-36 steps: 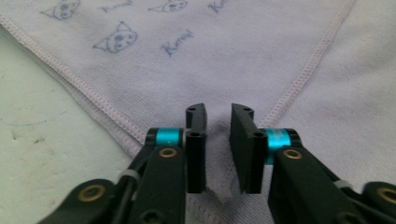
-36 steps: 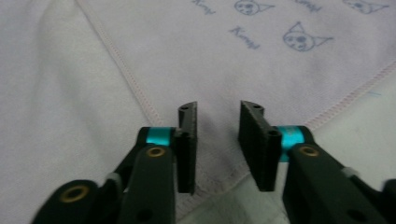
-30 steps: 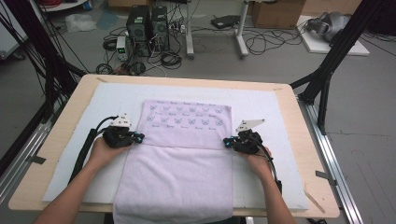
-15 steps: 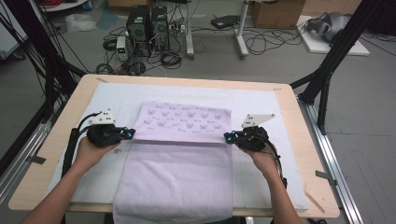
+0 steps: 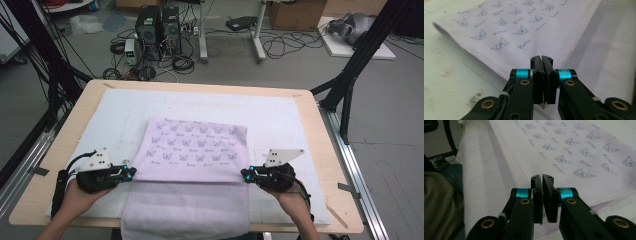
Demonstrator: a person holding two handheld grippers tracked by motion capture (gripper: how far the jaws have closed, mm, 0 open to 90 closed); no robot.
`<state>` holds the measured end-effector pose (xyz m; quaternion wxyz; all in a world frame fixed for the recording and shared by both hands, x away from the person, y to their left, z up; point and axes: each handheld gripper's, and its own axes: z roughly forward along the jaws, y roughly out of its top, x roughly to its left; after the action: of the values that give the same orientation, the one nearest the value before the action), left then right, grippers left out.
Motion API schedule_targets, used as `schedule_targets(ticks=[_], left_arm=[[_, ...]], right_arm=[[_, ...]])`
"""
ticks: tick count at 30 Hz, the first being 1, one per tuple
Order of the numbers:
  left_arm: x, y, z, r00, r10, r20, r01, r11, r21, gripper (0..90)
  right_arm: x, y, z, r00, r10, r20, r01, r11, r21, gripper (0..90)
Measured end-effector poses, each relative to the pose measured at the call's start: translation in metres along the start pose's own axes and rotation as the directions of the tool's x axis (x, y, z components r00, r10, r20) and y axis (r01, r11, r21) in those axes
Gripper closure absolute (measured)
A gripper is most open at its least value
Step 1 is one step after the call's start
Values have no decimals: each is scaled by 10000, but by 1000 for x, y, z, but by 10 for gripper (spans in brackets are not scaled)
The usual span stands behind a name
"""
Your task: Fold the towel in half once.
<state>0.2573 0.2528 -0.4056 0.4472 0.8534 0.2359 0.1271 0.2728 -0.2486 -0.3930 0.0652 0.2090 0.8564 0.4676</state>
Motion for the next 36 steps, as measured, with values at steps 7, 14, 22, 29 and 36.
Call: schedule_targets(ticks=[7,14,22,29,36], left_arm=[[9,0,19,9999,-70,87,67,9995,310,661],[18,-13,42,9988,-368,327,338,9954,901,611],[18,-12,47,9990,-359,260,329,9935,1085,860],[17,-5,35,9992,-399,101,390,9964,751,876],[12,16,-1,9992,-373,-151,370,9991,-207,876]], right_arm=[[-7,-10,18,9998,21,211,-25,9999,170,638],[-14,-19,44,10000,30,1,-30,9941,1087,589],[-16,-22,56,9996,145,-261,-100,9861,1660,850],[-16,-14,46,9997,84,-233,-54,9916,1289,871],[-10,10,19,9995,-258,-183,260,9996,112,871]])
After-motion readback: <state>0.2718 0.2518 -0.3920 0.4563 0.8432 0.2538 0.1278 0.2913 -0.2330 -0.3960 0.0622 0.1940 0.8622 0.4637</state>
